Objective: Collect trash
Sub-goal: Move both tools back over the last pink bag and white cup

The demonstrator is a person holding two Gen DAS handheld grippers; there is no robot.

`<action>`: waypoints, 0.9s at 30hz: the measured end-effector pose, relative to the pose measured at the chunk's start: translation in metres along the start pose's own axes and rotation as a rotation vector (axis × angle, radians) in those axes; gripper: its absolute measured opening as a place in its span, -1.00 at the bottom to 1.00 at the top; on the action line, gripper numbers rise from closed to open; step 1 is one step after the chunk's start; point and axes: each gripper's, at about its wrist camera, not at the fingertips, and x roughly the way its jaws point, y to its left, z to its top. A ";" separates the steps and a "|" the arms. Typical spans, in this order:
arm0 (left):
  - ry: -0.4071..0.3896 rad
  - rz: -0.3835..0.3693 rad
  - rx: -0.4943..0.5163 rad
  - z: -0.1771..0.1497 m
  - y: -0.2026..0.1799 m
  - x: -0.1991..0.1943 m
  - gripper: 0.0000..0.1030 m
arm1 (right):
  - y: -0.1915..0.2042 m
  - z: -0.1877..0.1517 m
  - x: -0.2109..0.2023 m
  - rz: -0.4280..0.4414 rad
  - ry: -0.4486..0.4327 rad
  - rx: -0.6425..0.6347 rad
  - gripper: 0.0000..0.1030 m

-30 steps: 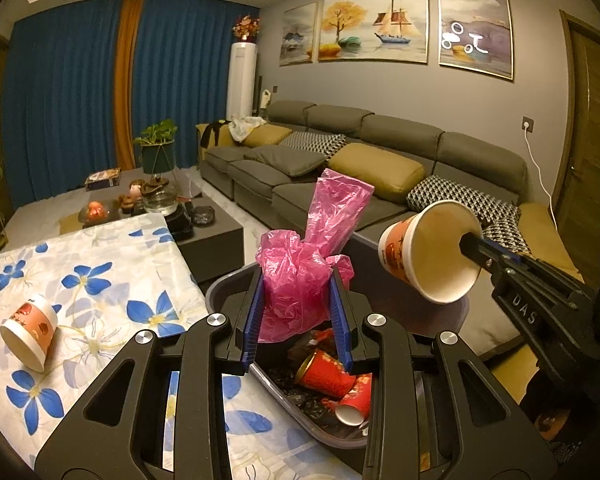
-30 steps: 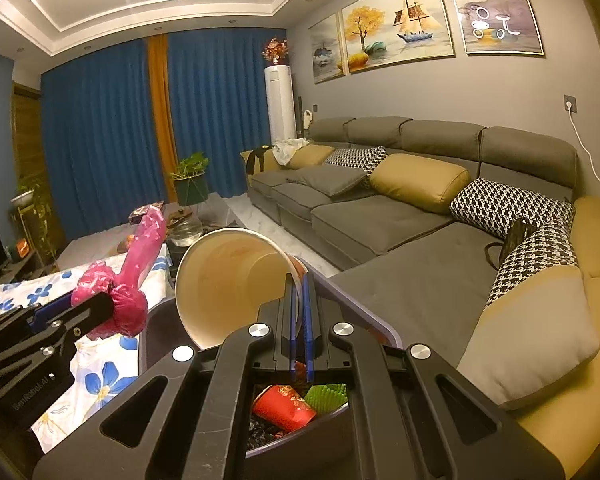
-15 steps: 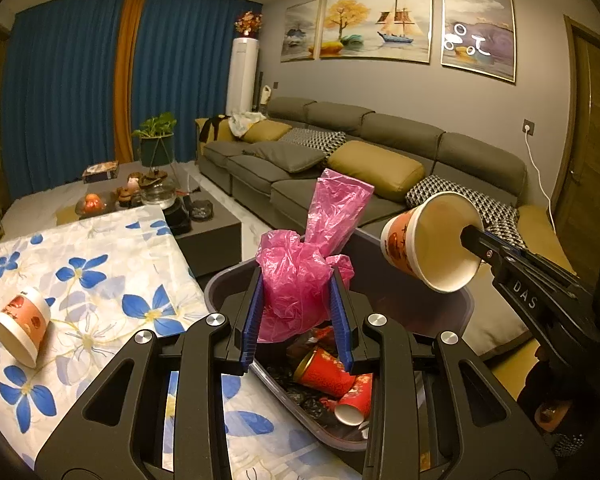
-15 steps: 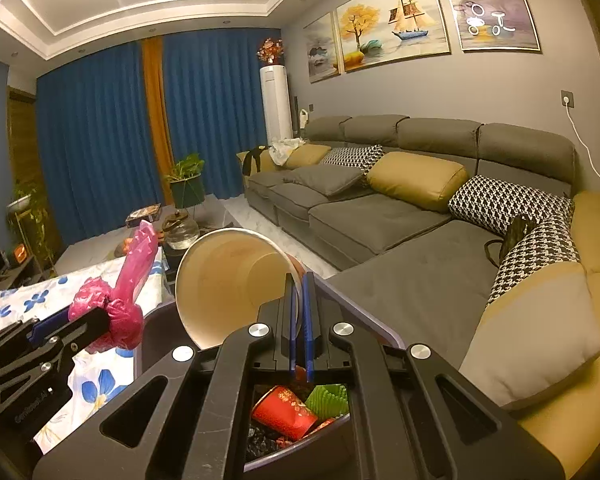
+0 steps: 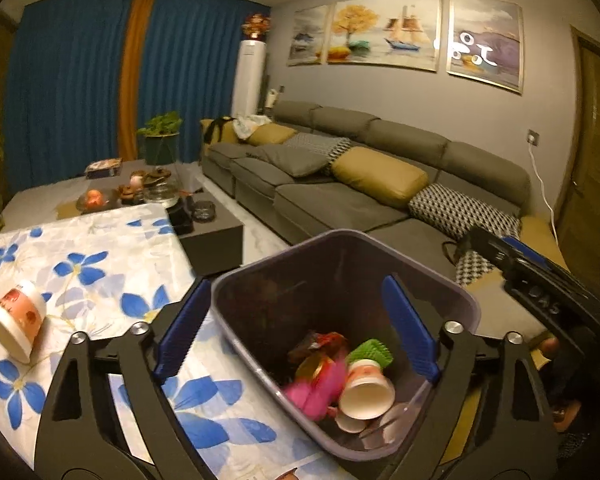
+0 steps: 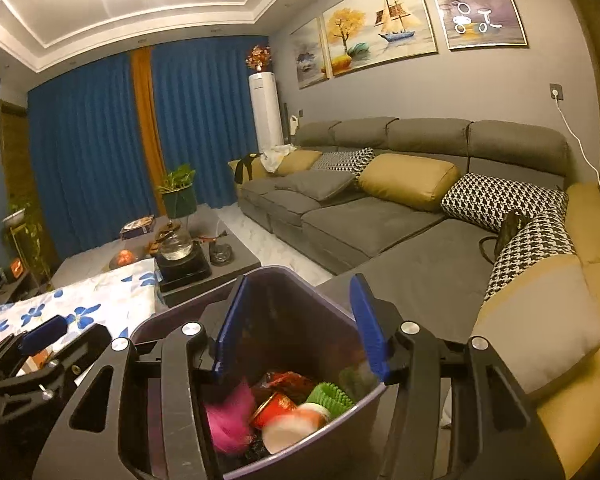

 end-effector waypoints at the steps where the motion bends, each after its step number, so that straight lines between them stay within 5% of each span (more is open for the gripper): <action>1: -0.002 0.013 -0.010 -0.001 0.004 -0.003 0.74 | 0.000 0.000 -0.002 -0.005 -0.003 -0.003 0.13; 12: -0.057 0.206 -0.073 -0.006 0.041 -0.059 0.86 | 0.019 -0.005 -0.034 -0.024 -0.045 -0.036 0.56; 27: -0.066 0.498 -0.189 -0.027 0.153 -0.155 0.86 | 0.120 -0.030 -0.064 0.139 -0.008 -0.129 0.61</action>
